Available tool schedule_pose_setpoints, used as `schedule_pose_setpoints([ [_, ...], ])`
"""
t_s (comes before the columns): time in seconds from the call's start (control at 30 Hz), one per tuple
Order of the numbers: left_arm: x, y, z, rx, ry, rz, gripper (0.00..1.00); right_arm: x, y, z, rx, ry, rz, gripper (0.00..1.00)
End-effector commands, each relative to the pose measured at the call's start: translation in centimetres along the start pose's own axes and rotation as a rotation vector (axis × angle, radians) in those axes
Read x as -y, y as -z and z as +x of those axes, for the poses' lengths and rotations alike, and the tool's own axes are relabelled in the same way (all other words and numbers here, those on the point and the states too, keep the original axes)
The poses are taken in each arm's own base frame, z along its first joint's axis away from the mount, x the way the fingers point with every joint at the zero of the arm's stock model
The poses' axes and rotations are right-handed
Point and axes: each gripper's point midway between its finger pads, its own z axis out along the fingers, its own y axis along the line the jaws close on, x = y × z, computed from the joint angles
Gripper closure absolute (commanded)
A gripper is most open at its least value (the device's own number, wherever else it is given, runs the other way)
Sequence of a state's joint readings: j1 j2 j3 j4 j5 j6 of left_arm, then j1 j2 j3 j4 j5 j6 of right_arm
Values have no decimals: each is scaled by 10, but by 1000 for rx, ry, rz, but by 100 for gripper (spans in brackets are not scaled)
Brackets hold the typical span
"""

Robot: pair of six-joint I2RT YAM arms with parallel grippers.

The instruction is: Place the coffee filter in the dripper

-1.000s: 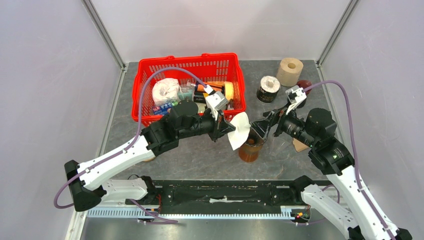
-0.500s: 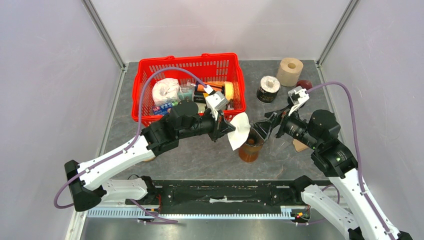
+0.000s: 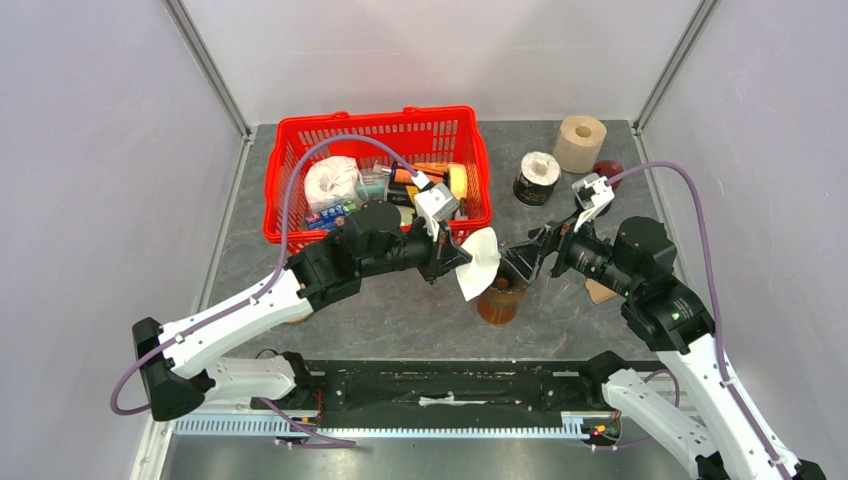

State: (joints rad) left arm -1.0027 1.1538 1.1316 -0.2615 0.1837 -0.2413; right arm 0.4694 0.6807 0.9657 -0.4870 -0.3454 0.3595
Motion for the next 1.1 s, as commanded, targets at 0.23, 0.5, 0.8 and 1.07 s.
schedule_pose_setpoints([
  [0.23, -2, 2, -11, 26, -13, -16, 98, -13, 10, -8, 6, 0, -33, 3],
  [0.5, -1, 2, -10, 19, -18, -8, 98, -13, 11, -12, 16, 11, -29, 3],
  [0.8, 3, 2, -11, 21, -26, 14, 98, -2, 9, -14, 28, 11, 28, 3],
  [1.07, 4, 6, -12, 33, -30, 14, 98, 20, 13, -16, 50, 17, 156, 3],
])
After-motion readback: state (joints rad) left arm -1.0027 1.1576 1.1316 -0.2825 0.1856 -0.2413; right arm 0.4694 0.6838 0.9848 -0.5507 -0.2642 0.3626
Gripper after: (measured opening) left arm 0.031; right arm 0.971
